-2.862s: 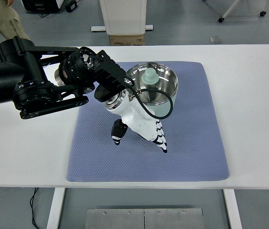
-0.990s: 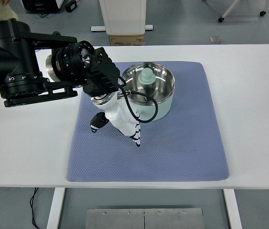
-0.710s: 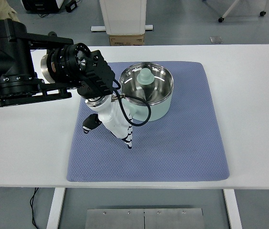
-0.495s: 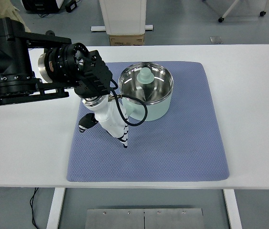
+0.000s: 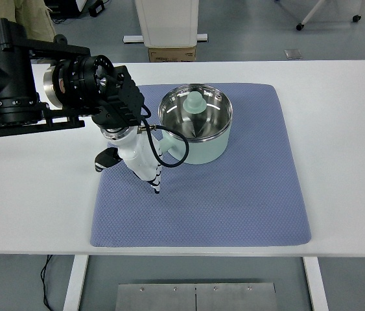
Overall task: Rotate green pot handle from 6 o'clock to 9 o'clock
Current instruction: 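Keep pushing the handle with the left hand until it points toward the left arm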
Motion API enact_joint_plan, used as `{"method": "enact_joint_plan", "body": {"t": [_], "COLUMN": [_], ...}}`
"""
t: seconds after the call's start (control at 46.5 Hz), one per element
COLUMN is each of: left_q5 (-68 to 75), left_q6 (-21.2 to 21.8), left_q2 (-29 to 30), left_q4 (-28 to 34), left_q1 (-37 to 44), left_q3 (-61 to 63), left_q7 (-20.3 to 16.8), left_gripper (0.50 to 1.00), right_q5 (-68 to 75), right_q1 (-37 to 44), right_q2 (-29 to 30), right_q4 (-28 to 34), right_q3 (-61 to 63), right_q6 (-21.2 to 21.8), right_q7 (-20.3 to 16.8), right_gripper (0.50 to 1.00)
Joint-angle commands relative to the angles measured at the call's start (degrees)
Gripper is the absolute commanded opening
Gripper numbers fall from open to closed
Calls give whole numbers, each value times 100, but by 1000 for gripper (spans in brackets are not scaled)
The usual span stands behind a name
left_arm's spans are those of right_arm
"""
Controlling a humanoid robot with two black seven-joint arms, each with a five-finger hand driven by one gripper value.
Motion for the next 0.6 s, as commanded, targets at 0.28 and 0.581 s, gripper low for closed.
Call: {"method": "enact_joint_plan", "body": {"t": [0.28,0.581], "left_q5": [491,509], "left_q6": [38,38], "left_q2": [71,71], "left_q4": [33,51], "left_q1": [-118,-206], "left_q3": [205,408], "left_q7": [0,0], "left_gripper": [1000,1000], "right_q5": [0,0], "right_q1": [2,2], "right_q2": [0,0], "right_q4": [0,0], "right_q3": [0,0], "right_q6": [0,0], "right_q7": [0,0], "right_gripper": [1000,1000]}}
